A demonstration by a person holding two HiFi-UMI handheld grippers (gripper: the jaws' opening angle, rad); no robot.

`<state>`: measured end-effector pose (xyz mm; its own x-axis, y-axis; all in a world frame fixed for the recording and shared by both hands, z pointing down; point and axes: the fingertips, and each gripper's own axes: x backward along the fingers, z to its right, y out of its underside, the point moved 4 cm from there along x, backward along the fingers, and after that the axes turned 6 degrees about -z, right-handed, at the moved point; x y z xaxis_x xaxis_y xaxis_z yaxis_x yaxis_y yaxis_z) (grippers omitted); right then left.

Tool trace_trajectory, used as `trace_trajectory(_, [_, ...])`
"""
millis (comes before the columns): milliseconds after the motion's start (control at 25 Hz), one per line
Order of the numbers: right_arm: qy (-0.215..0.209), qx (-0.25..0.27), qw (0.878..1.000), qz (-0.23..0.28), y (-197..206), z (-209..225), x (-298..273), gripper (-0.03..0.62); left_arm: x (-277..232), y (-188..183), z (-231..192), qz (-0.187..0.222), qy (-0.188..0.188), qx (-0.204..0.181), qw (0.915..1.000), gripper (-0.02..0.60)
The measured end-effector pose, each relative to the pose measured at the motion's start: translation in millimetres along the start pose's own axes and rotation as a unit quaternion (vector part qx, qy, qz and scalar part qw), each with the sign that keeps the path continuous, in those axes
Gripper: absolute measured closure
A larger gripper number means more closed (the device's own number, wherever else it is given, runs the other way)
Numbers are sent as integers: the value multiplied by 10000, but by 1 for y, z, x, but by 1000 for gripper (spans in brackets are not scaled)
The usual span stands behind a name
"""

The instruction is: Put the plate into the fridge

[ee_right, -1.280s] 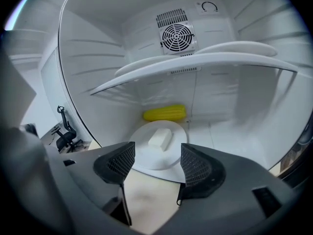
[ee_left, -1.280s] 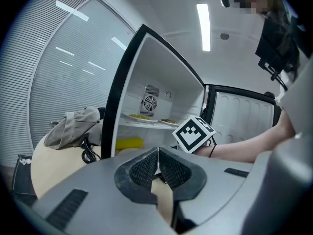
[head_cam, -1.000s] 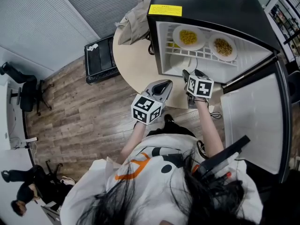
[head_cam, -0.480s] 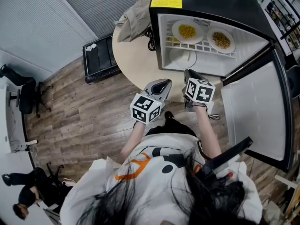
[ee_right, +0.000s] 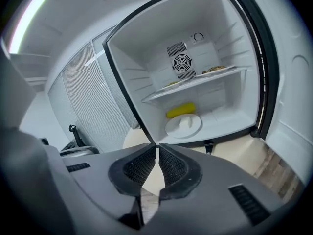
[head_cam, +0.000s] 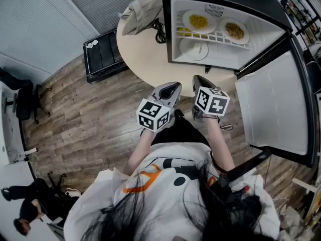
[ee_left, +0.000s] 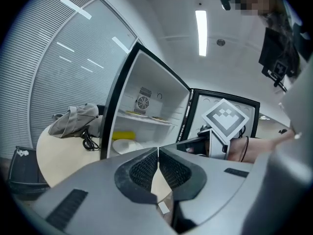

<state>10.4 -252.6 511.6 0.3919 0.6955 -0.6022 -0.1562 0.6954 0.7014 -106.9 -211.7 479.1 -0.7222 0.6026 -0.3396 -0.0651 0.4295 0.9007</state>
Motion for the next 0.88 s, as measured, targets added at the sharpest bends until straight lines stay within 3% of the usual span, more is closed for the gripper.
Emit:
trace_trajectory(320, [-140, -228, 9996, -37, 30, -13, 23, 563, 14, 23, 15, -82, 65, 113, 9999, 571])
trace_trajectory(880, [-236, -100, 9995, -209, 50, -15, 40, 563, 20, 20, 25, 126, -55, 258, 9996, 571])
